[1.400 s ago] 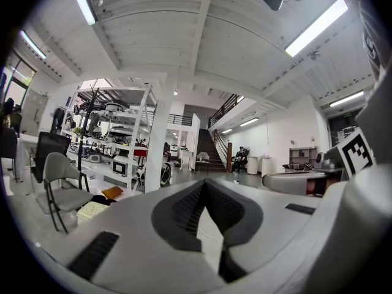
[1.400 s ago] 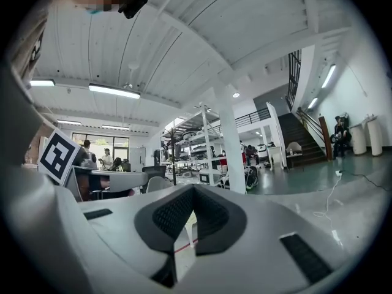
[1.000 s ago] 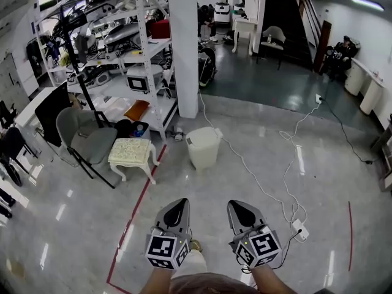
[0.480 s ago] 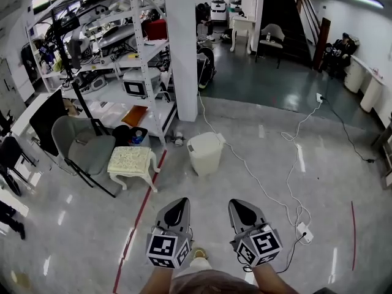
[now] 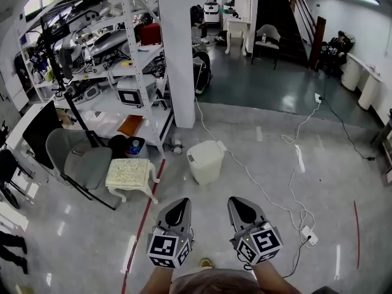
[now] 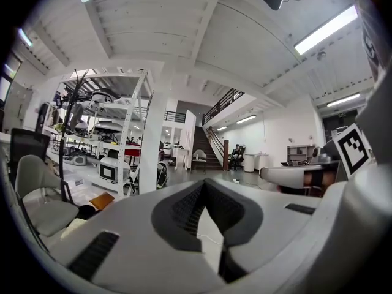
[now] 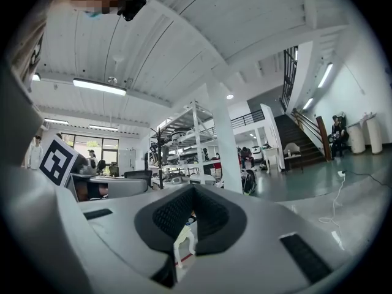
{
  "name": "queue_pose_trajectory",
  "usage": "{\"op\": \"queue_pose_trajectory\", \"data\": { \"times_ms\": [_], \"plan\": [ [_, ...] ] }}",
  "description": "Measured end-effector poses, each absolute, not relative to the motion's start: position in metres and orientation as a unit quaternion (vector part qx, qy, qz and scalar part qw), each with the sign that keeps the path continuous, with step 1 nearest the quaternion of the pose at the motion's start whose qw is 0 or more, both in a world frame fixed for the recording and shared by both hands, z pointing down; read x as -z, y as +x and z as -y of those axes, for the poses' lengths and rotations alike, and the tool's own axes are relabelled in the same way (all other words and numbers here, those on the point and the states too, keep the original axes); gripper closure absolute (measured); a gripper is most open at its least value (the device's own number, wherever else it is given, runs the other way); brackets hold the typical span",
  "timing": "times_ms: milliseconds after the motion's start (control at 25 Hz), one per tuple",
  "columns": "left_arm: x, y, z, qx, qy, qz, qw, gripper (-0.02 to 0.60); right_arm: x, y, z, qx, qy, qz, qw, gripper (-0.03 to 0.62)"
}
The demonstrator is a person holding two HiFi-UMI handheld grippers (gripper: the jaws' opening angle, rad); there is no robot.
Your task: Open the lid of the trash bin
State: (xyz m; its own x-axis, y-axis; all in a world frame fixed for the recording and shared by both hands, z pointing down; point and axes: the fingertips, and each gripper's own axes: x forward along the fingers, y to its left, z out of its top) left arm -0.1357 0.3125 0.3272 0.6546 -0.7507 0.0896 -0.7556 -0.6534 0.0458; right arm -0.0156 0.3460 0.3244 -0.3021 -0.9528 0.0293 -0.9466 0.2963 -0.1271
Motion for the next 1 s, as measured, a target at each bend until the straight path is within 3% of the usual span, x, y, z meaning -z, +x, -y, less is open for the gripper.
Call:
{"op": "queue_pose_trajectory", "data": {
  "times_ms": [1000],
  "plan": [
    [-0.339,-0.103,-0.167,-0.026,0.904,0.424,0.049,0.584,-0.333,0.022,-0.194,0.055,-0.581,-0.811,0.022,0.562]
  ]
}}
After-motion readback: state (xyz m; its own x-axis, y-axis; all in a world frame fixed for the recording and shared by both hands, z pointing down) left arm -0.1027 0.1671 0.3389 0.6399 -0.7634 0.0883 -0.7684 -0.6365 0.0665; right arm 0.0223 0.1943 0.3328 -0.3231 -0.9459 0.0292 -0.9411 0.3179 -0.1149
